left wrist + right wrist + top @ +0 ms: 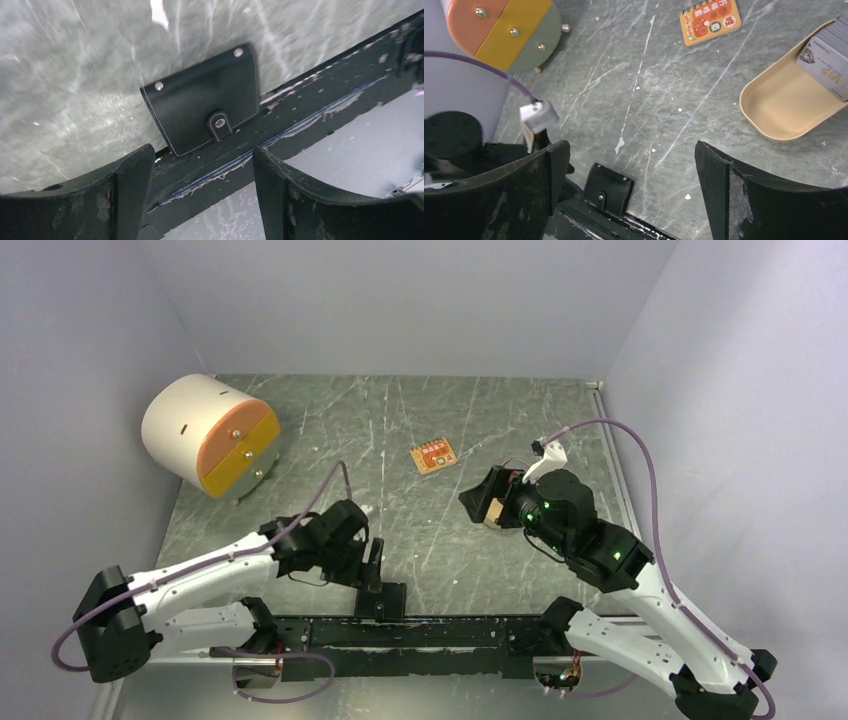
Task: Put the credit cards into the card holder
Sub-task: Move the card holder to the center of the board.
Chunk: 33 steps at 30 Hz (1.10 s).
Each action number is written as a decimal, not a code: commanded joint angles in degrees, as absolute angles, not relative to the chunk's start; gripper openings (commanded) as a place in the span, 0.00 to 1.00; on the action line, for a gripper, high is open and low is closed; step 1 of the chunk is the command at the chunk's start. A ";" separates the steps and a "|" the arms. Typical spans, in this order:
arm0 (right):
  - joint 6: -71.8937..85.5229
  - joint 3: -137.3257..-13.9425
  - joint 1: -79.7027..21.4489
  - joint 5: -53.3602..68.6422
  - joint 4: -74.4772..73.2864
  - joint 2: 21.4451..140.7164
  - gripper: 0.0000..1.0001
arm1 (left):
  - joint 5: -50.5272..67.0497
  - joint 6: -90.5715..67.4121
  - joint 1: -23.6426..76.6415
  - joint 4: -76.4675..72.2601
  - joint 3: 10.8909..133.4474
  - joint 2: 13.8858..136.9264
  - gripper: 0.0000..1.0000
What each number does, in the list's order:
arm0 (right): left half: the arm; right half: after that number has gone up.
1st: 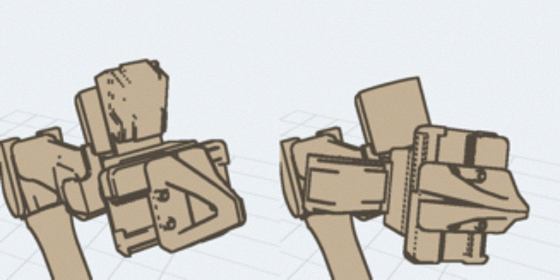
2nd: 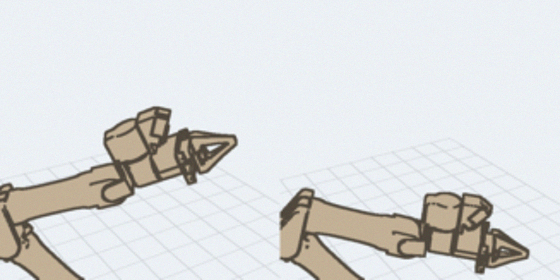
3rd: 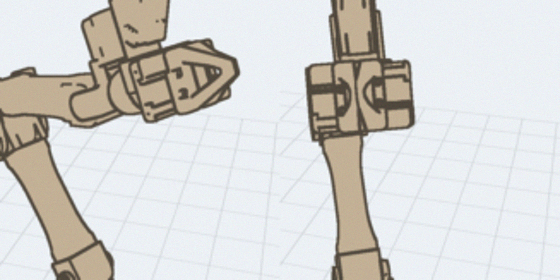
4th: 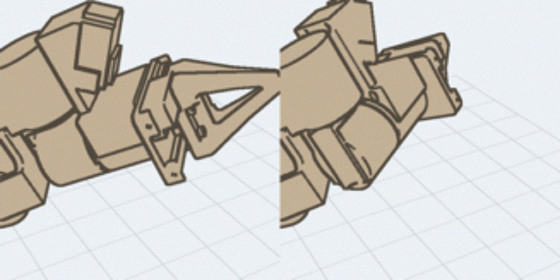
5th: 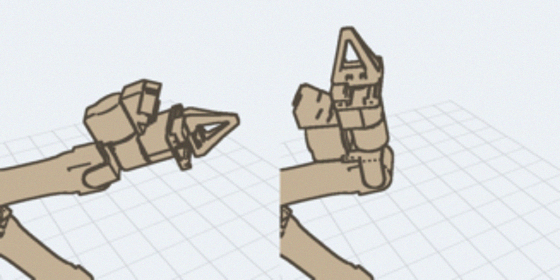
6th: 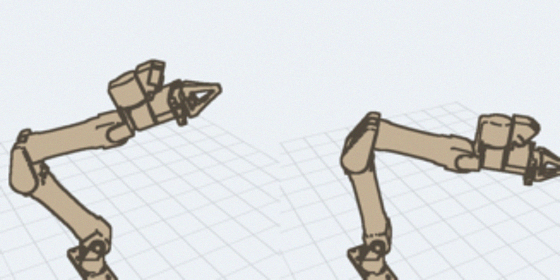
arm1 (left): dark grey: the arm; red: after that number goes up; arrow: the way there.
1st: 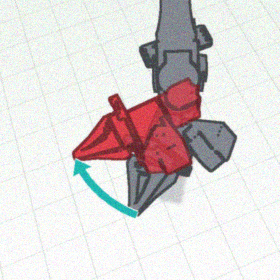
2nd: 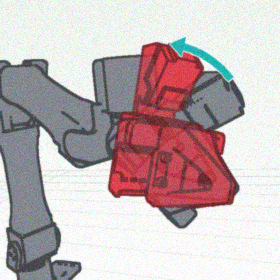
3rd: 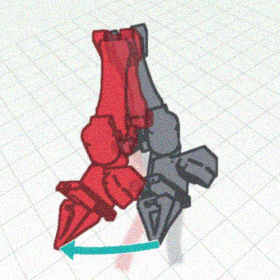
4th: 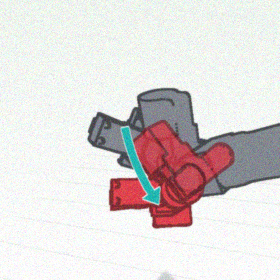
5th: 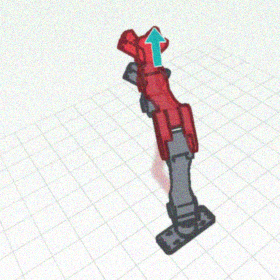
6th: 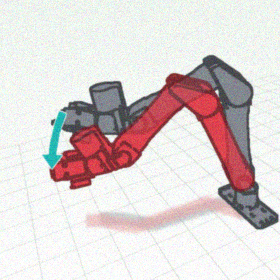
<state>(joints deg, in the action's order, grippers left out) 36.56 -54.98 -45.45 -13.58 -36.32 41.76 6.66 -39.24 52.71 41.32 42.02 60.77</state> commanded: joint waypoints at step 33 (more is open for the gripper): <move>32.58 -50.78 -45.20 -10.65 -33.08 36.80 0.99 | 2.83 -57.86 52.64 5.14 35.27 72.19 0.09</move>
